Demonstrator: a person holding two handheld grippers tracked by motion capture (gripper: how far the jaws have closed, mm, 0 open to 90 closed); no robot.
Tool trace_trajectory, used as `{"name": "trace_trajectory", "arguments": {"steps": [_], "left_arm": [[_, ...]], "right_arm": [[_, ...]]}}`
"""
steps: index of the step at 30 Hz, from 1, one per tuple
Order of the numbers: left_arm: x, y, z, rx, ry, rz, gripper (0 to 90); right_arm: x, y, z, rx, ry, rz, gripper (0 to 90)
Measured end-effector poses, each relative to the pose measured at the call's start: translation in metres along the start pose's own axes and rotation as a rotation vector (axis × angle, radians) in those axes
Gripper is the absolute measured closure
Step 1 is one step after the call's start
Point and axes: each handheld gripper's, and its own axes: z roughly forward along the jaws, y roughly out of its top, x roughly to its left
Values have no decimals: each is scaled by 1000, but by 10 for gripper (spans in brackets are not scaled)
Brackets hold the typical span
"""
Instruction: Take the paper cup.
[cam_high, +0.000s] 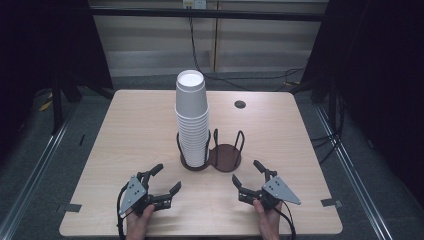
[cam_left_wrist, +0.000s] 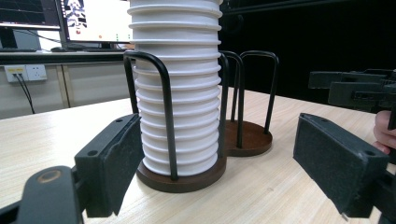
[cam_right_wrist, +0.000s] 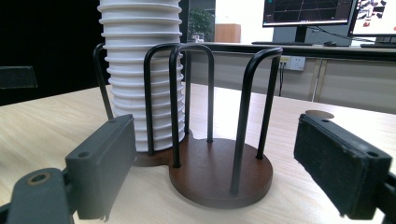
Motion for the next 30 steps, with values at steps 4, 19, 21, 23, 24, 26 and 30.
{"name": "trace_trajectory", "arguments": {"steps": [4, 19, 21, 23, 24, 26, 30], "left_arm": [[0, 0, 0, 0, 1, -2, 158], [1, 0, 0, 1, -3, 7, 158], [1, 0, 0, 1, -2, 7, 158], [1, 0, 0, 1, -3, 7, 158], [1, 0, 0, 0, -3, 6, 158], [1, 0, 0, 1, -4, 7, 158], [1, 0, 0, 0, -4, 7, 158]], "right_arm": [[-2, 0, -1, -6, -9, 25, 125], [-2, 4, 8, 99, 2, 49, 132], [-1, 4, 9, 108, 18, 51, 135], [0, 5, 9, 118, 26, 50, 146], [1, 6, 9, 127, 36, 56, 166], [2, 8, 7, 131, 46, 49, 170], [1, 12, 6, 122, 80, 66, 194]]}}
